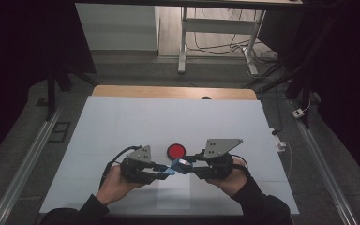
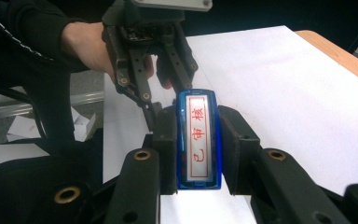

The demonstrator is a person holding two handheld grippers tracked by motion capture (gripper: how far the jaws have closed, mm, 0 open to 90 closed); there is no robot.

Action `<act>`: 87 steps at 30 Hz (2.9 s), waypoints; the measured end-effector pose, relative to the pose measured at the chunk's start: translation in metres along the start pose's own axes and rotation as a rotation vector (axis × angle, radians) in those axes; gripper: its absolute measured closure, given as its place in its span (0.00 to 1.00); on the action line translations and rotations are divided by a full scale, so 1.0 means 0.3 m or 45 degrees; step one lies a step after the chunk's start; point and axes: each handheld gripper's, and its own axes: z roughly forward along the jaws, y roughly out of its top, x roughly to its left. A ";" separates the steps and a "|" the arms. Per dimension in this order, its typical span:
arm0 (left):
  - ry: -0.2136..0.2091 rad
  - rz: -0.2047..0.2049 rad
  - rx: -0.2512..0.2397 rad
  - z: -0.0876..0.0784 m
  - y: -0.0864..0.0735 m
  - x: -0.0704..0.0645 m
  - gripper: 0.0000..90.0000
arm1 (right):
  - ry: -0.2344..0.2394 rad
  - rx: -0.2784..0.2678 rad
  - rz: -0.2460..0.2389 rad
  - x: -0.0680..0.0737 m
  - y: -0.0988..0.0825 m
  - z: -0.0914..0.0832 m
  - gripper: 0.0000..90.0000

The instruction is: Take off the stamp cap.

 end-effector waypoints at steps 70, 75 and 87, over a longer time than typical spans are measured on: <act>0.454 -0.430 -0.127 -0.390 -0.333 -0.131 0.76 | -0.107 0.069 0.117 -0.033 -0.026 0.011 0.78; 0.473 -0.465 -0.118 -0.407 -0.359 -0.137 0.76 | -0.111 0.070 0.118 -0.033 -0.028 0.013 0.78; 0.516 -0.475 -0.047 -0.408 -0.389 -0.146 0.76 | -0.125 0.086 0.114 -0.035 -0.032 0.016 0.78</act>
